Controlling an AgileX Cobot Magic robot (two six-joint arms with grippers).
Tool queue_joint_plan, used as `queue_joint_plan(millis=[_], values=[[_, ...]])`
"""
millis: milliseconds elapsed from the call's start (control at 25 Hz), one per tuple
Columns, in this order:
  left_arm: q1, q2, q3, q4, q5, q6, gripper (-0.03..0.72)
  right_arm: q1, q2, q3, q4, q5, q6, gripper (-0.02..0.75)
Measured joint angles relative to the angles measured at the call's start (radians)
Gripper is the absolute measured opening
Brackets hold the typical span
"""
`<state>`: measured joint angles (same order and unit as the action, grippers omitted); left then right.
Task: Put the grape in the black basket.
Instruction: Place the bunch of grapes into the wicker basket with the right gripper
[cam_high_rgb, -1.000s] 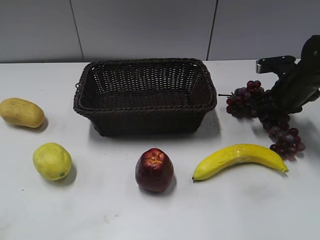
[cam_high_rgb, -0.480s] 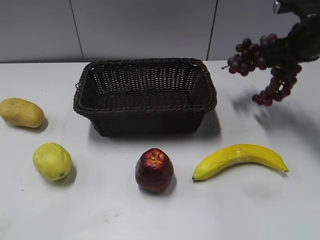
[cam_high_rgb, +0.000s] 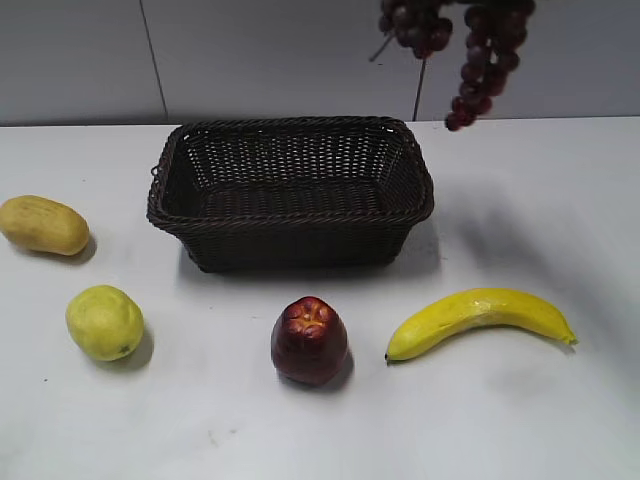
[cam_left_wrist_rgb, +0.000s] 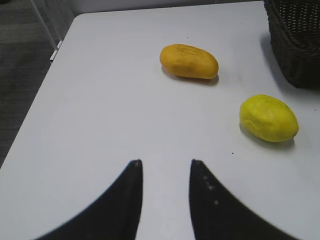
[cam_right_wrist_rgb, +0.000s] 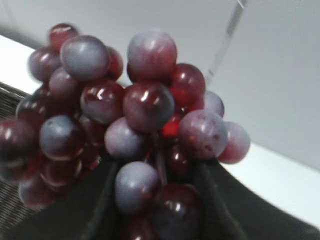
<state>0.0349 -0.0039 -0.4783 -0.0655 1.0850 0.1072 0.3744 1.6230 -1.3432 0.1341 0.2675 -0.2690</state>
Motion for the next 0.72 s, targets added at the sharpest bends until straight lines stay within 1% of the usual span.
queue_joint_plan(millis=[160,280,560,720], values=[[0.000,0.000,0.000,0.000,0.000,0.000,0.237,0.082,0.016,-0.008,0.001,-0.063,-0.002,0.280],[0.000,0.000,0.000,0.000,0.000,0.000,0.237,0.110,0.066,-0.008,0.003,-0.094,-0.002,0.280],[0.000,0.000,0.000,0.000,0.000,0.000,0.237,0.126,0.251,-0.008,0.006,-0.107,-0.002,0.278],[0.000,0.000,0.000,0.000,0.000,0.000,0.237,0.130,0.338,-0.008,0.056,-0.108,-0.002,0.278]])
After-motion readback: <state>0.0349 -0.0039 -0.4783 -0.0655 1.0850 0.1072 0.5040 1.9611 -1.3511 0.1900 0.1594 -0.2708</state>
